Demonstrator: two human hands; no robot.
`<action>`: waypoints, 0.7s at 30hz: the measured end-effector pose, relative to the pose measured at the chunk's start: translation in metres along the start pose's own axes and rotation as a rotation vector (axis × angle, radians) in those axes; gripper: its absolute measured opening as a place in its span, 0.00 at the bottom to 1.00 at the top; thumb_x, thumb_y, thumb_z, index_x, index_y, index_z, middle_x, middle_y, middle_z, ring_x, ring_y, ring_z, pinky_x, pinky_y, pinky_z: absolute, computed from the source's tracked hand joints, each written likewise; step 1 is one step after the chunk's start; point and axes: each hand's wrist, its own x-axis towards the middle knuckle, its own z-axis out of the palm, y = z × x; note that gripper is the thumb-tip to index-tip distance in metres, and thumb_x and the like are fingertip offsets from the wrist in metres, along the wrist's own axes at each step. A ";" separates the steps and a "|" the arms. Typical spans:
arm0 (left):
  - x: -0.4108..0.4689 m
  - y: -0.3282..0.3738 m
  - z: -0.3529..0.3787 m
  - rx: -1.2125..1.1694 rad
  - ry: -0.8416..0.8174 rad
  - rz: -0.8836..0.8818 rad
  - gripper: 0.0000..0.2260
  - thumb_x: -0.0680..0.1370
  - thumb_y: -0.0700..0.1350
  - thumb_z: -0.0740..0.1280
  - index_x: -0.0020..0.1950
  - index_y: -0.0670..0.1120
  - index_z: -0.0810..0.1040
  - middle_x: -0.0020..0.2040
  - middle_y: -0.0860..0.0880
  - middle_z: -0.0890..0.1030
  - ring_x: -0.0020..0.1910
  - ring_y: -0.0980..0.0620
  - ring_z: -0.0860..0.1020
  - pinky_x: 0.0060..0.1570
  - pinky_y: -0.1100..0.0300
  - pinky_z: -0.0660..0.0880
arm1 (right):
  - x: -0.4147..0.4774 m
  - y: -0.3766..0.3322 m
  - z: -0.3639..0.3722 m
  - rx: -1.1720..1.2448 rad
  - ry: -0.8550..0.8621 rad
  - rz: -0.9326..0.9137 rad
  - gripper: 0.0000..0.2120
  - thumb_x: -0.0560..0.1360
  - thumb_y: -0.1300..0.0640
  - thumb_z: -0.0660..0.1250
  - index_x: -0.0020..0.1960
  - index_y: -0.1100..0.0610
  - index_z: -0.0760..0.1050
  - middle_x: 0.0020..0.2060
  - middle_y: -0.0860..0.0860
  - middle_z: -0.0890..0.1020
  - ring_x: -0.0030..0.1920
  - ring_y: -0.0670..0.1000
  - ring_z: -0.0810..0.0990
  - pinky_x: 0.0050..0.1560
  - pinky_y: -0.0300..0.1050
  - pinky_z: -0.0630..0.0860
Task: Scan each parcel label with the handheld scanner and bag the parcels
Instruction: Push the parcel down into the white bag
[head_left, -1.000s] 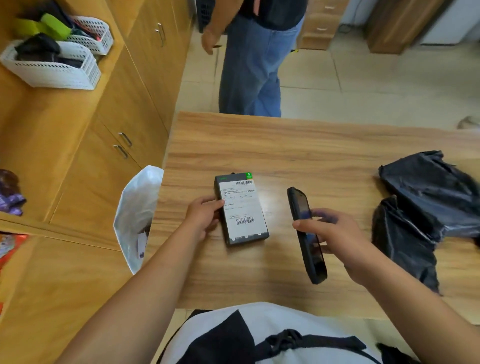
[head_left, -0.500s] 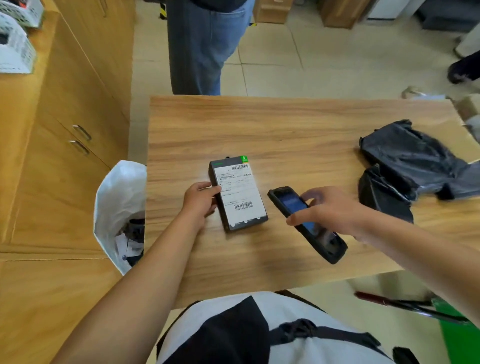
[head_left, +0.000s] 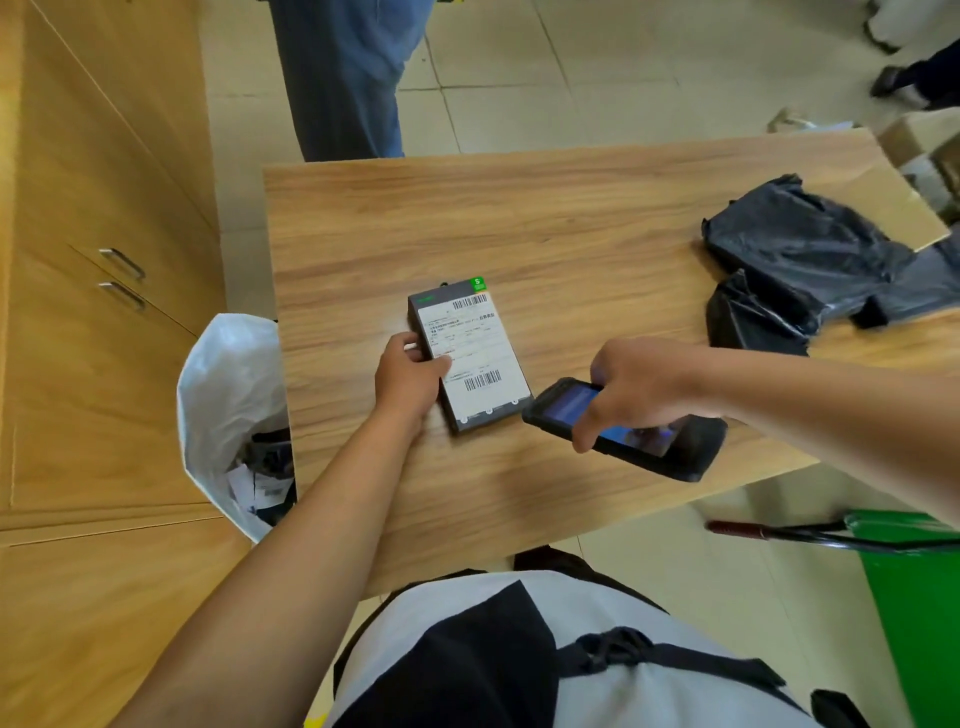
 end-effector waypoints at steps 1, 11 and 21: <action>0.000 0.000 0.000 0.000 -0.003 0.003 0.17 0.73 0.36 0.72 0.59 0.46 0.74 0.56 0.46 0.83 0.53 0.46 0.82 0.57 0.47 0.78 | -0.001 -0.002 0.000 -0.018 -0.010 0.005 0.27 0.57 0.40 0.80 0.46 0.56 0.76 0.23 0.50 0.83 0.22 0.52 0.80 0.30 0.42 0.77; -0.007 -0.001 0.001 -0.003 0.015 0.037 0.17 0.74 0.36 0.70 0.62 0.46 0.74 0.57 0.46 0.83 0.53 0.48 0.82 0.56 0.50 0.78 | -0.002 -0.001 0.001 -0.075 0.033 -0.001 0.26 0.56 0.38 0.80 0.42 0.55 0.77 0.21 0.49 0.81 0.21 0.51 0.80 0.29 0.40 0.74; -0.011 0.001 0.001 -0.019 0.021 0.028 0.17 0.75 0.35 0.70 0.63 0.46 0.75 0.58 0.46 0.83 0.53 0.45 0.82 0.50 0.57 0.75 | 0.000 0.006 0.001 -0.078 0.070 0.001 0.29 0.50 0.35 0.77 0.40 0.54 0.76 0.20 0.47 0.80 0.22 0.51 0.80 0.27 0.39 0.72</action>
